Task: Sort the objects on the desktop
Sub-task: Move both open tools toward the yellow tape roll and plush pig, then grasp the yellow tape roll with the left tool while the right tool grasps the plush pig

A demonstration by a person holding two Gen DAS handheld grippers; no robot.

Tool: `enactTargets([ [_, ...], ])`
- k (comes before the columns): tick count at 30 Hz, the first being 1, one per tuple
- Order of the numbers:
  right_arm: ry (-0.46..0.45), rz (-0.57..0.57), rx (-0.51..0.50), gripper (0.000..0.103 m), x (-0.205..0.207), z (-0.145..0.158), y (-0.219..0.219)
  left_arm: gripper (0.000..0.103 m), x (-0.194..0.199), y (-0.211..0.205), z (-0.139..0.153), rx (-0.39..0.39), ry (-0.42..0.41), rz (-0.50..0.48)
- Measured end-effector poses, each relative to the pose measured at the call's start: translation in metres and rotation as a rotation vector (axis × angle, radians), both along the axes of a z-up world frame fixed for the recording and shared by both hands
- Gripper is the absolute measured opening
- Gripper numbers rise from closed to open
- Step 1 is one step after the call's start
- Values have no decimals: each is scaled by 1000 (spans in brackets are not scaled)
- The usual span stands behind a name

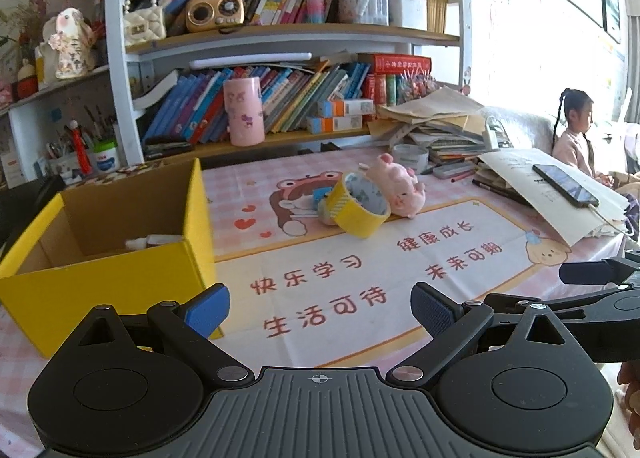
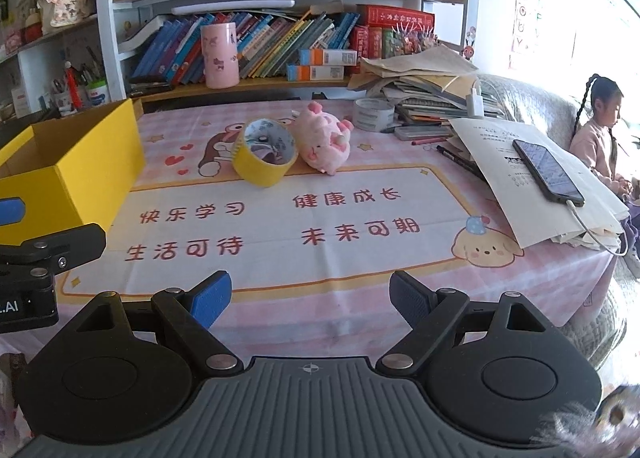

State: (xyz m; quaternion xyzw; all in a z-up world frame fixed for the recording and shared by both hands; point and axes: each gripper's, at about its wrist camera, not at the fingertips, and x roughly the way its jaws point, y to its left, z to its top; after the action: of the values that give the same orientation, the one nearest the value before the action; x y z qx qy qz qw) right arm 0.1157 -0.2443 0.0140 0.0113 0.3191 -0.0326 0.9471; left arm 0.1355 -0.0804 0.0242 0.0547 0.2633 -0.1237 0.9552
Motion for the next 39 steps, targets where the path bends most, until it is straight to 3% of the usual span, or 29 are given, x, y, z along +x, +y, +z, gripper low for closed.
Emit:
enactTargets([
  [8,22,4,7,85,32,-1,-29,99,30,-28,-2,5,9,13],
  [27,46,168,86,85,138,-2,-79,99,102,-67,-3,56,57,185],
  [33,41,192,106,85,180,-2,-93,99,130,-87,-11,88,75,151],
  [39,41,223,113,85,220,-3,-102,99,159,-115,-31,202,70,78],
])
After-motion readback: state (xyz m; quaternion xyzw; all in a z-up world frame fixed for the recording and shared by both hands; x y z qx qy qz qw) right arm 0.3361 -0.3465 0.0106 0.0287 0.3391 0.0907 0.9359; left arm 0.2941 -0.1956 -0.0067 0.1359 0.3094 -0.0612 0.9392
